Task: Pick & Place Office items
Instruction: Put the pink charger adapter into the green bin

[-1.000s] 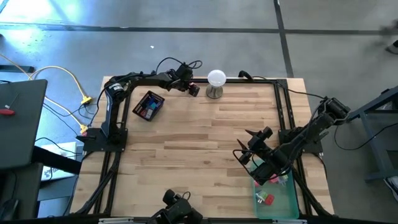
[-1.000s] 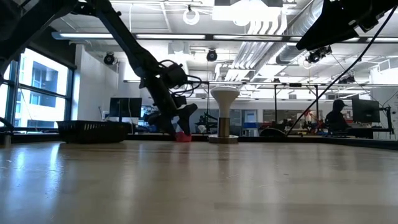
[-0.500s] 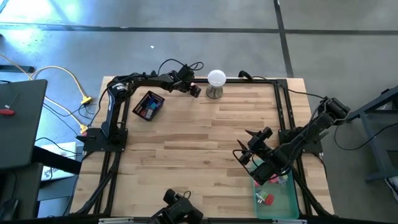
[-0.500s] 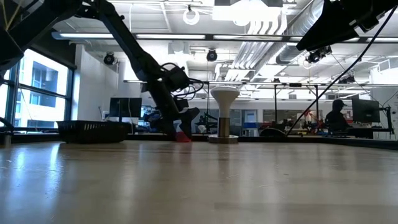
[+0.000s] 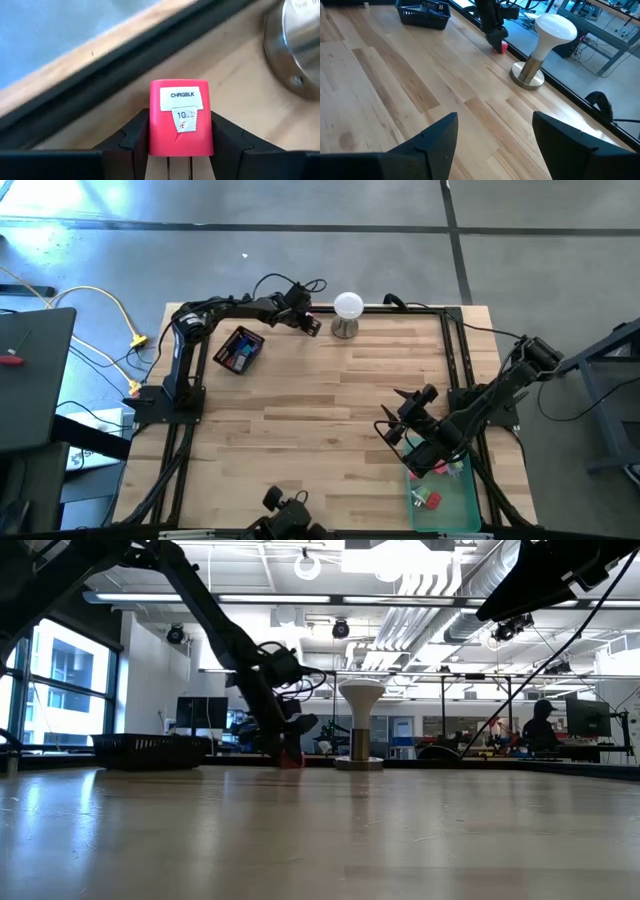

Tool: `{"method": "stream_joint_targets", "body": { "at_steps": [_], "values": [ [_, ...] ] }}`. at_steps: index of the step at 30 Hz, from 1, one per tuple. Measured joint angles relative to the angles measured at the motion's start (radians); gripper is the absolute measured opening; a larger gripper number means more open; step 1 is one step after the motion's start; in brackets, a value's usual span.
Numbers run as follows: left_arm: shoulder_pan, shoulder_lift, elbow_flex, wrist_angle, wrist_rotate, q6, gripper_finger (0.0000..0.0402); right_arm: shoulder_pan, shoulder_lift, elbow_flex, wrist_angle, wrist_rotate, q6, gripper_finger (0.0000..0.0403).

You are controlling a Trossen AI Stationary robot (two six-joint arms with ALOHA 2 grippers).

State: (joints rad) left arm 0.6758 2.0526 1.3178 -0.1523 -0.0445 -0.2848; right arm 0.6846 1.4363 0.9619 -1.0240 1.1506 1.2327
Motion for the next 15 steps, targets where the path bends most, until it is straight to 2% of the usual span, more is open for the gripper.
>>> {"method": "stream_joint_targets", "body": {
  "at_steps": [12, 15],
  "values": [
    [-0.102, -0.217, -0.004, -0.261, 0.017, 0.063, 0.0143, 0.000, 0.000, 0.000, 0.035, -0.001, -0.008, 0.0245],
    [-0.157, -0.298, -0.005, -0.326, 0.066, 0.072, 0.0143, 0.000, 0.000, 0.000, 0.077, -0.001, -0.033, 0.0245]
  ]
}}
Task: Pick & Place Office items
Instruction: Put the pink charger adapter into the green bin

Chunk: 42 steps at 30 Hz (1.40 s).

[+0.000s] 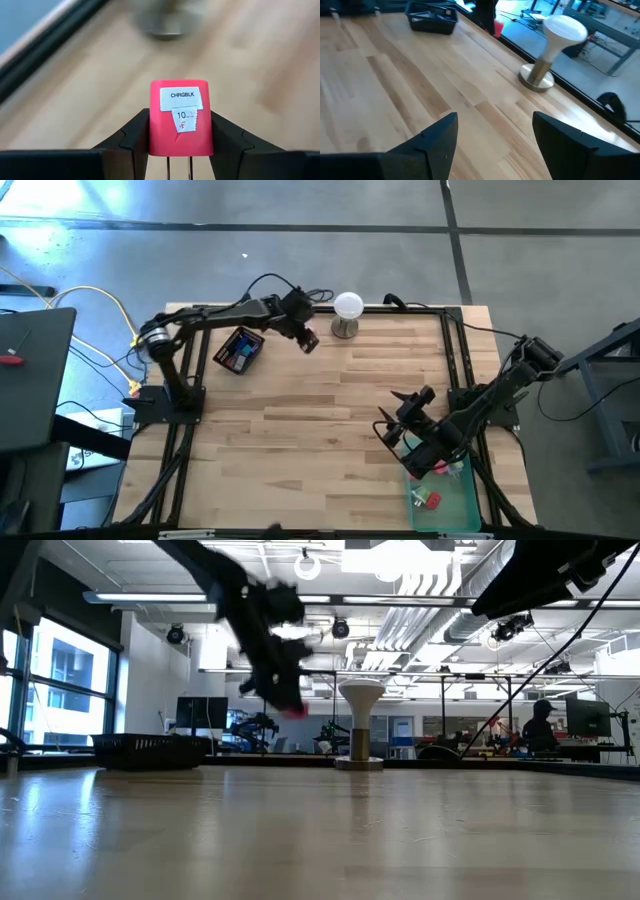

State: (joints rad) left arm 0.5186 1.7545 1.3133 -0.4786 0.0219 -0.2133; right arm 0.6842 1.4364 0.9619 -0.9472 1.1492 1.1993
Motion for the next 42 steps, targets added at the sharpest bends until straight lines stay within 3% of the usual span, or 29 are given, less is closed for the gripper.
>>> {"method": "stream_joint_targets", "body": {
  "at_steps": [4, 8, 15, 20, 26, 32, 37, 42],
  "values": [
    [-0.106, -0.110, -0.011, -0.054, 0.075, 0.018, 0.0143, 0.000, 0.000, 0.000, 0.118, -0.010, -0.123, 0.0245],
    [-0.249, -0.205, -0.016, -0.044, 0.079, 0.054, 0.0143, 0.001, 0.000, 0.000, 0.267, -0.064, -0.314, 0.0245],
    [-0.458, -0.291, -0.072, 0.121, 0.082, 0.162, 0.0143, 0.001, 0.015, 0.000, 0.534, -0.196, -0.608, 0.0245],
    [-0.553, -0.293, -0.209, 0.356, 0.081, 0.162, 0.0143, -0.011, 0.042, 0.000, 0.687, -0.238, -0.755, 0.0245],
    [-0.641, -0.293, -0.343, 0.613, 0.069, 0.144, 0.0143, -0.034, 0.045, 0.000, 0.783, -0.235, -0.816, 0.0245],
    [-0.726, -0.244, -0.377, 0.753, -0.050, 0.151, 0.0148, -0.083, 0.045, 0.000, 0.899, -0.226, -0.891, 0.0245],
    [-0.766, -0.224, -0.375, 0.803, -0.117, 0.191, 0.0150, -0.148, 0.045, 0.000, 0.930, -0.333, -0.893, 0.0245],
    [-0.759, -0.222, -0.376, 0.792, -0.130, 0.191, 0.0149, -0.193, 0.045, 0.000, 1.000, -0.511, -0.927, 0.0245]
  ]
}}
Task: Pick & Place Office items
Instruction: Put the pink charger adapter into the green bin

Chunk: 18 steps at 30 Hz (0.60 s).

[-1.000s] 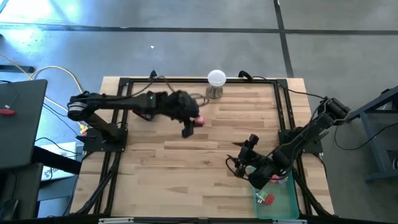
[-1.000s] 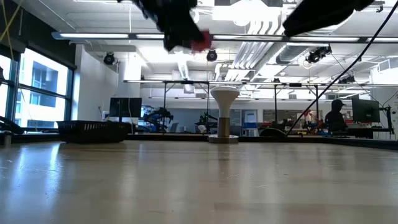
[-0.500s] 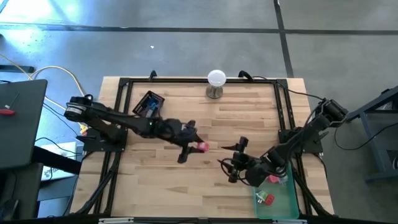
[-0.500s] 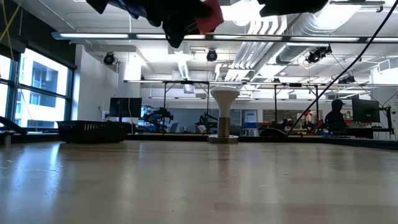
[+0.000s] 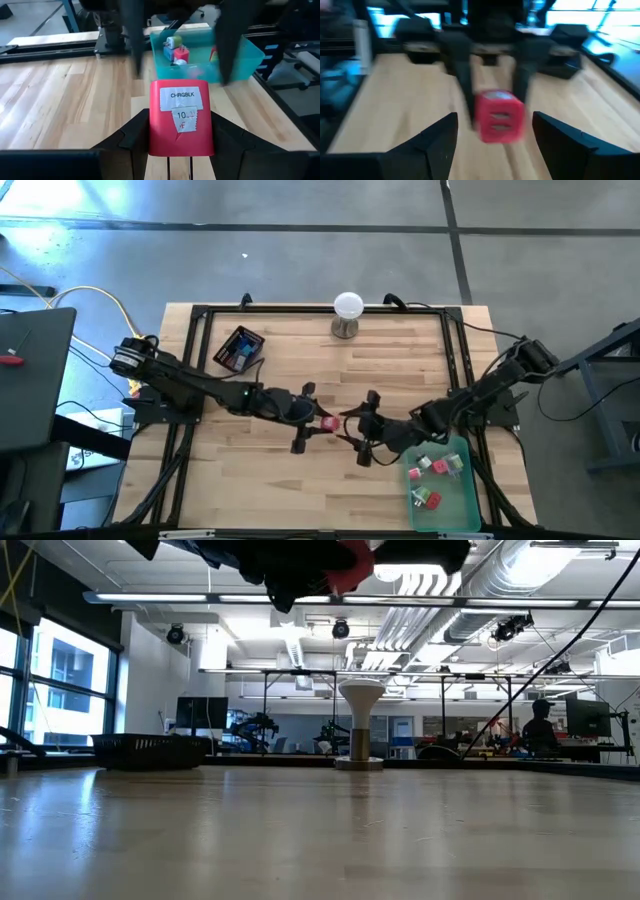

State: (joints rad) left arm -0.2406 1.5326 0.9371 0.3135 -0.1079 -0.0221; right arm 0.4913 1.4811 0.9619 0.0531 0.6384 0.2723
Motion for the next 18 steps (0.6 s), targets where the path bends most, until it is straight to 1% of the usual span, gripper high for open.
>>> {"method": "stream_joint_targets", "body": {
  "at_steps": [2, 4, 12, 15, 18],
  "values": [
    [0.004, 0.000, 0.000, -0.003, 0.000, 0.001, 0.0149, -0.008, 0.000, 0.000, 0.035, -0.069, -0.031, 0.0245],
    [0.003, 0.000, 0.000, -0.002, -0.001, 0.007, 0.0149, -0.015, 0.000, 0.000, 0.067, -0.102, -0.053, 0.0245],
    [0.003, 0.000, 0.000, -0.002, 0.001, 0.022, 0.0149, -0.043, 0.000, 0.000, 0.078, -0.087, -0.068, 0.0245],
    [0.003, 0.000, 0.000, -0.002, 0.001, 0.023, 0.0149, -0.063, 0.019, 0.000, 0.080, -0.087, -0.078, 0.0245],
    [0.003, 0.000, 0.000, -0.007, 0.002, 0.025, 0.0149, -0.072, 0.049, 0.000, 0.086, -0.117, -0.098, 0.0245]
  ]
}}
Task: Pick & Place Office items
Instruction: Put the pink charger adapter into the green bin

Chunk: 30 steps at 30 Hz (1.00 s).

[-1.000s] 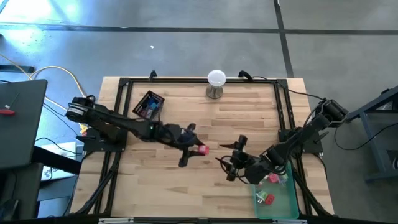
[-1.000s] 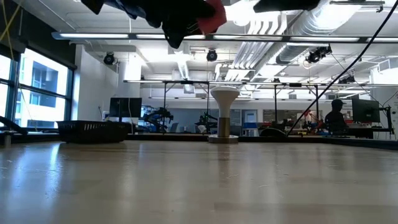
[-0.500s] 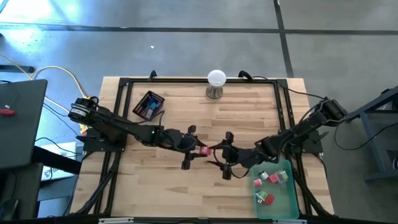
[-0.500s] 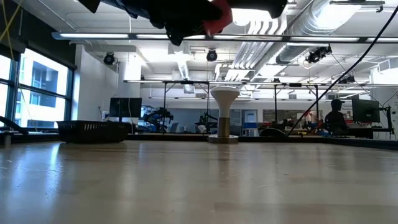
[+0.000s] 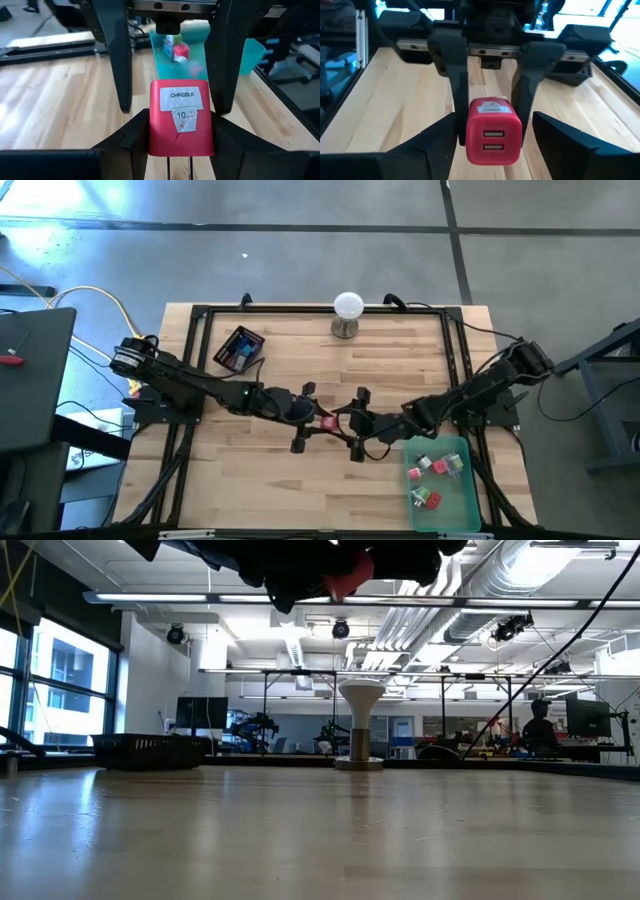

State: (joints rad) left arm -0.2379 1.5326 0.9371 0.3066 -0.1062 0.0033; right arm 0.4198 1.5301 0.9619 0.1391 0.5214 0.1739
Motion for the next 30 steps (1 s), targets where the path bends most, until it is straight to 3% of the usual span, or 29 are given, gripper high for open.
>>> {"method": "stream_joint_targets", "body": {
  "at_steps": [10, 23, 30],
  "values": [
    [-0.001, 0.001, 0.000, -0.014, 0.003, -0.006, 0.0149, 0.005, 0.044, 0.001, 0.065, -0.015, -0.125, 0.0231],
    [-0.001, 0.001, 0.000, -0.019, 0.008, 0.015, 0.0149, 0.003, 0.044, 0.001, 0.053, -0.027, -0.107, 0.0144],
    [0.000, 0.001, 0.000, -0.019, 0.017, 0.014, 0.0154, 0.003, 0.044, 0.001, 0.051, -0.026, -0.109, 0.0140]
  ]
}}
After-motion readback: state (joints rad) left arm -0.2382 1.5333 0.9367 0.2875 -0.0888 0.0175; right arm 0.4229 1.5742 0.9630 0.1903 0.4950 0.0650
